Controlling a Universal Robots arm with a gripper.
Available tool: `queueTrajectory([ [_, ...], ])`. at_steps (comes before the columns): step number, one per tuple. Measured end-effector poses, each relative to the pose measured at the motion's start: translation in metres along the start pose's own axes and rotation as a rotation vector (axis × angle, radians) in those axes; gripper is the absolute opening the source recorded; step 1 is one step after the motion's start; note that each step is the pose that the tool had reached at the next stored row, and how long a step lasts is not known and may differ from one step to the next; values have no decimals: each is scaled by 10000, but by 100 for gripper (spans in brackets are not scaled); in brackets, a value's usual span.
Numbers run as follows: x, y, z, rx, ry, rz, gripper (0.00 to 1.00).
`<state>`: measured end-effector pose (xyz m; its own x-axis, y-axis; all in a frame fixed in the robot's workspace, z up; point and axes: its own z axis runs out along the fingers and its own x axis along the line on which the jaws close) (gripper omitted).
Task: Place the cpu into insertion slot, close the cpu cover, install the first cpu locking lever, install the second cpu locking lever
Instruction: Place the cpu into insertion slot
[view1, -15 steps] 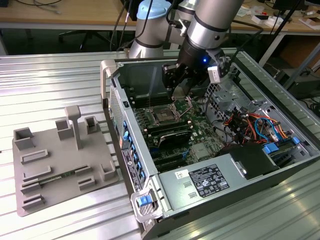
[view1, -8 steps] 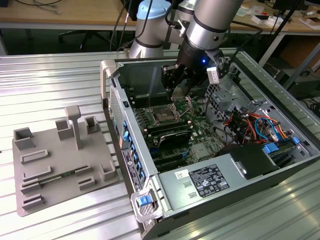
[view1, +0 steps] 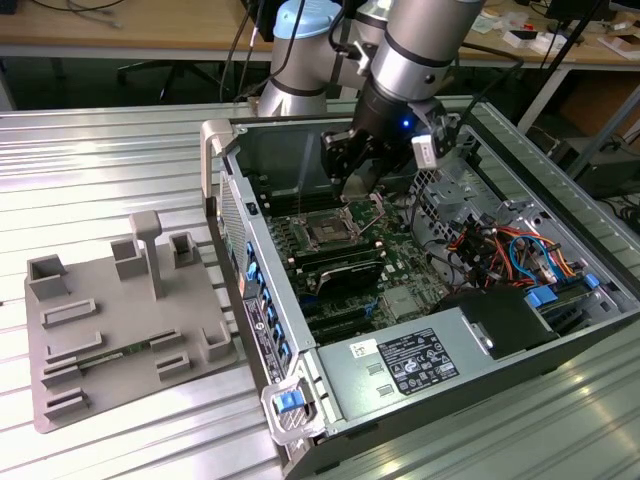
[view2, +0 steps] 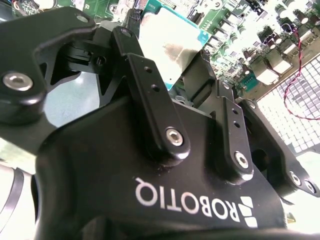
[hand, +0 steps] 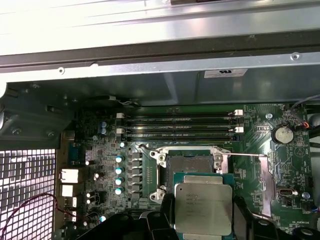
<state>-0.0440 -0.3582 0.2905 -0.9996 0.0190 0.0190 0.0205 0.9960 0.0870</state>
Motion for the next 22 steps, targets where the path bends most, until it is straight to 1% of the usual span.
queueTrajectory([
  [22,4,-4,46,0,0,1,55],
])
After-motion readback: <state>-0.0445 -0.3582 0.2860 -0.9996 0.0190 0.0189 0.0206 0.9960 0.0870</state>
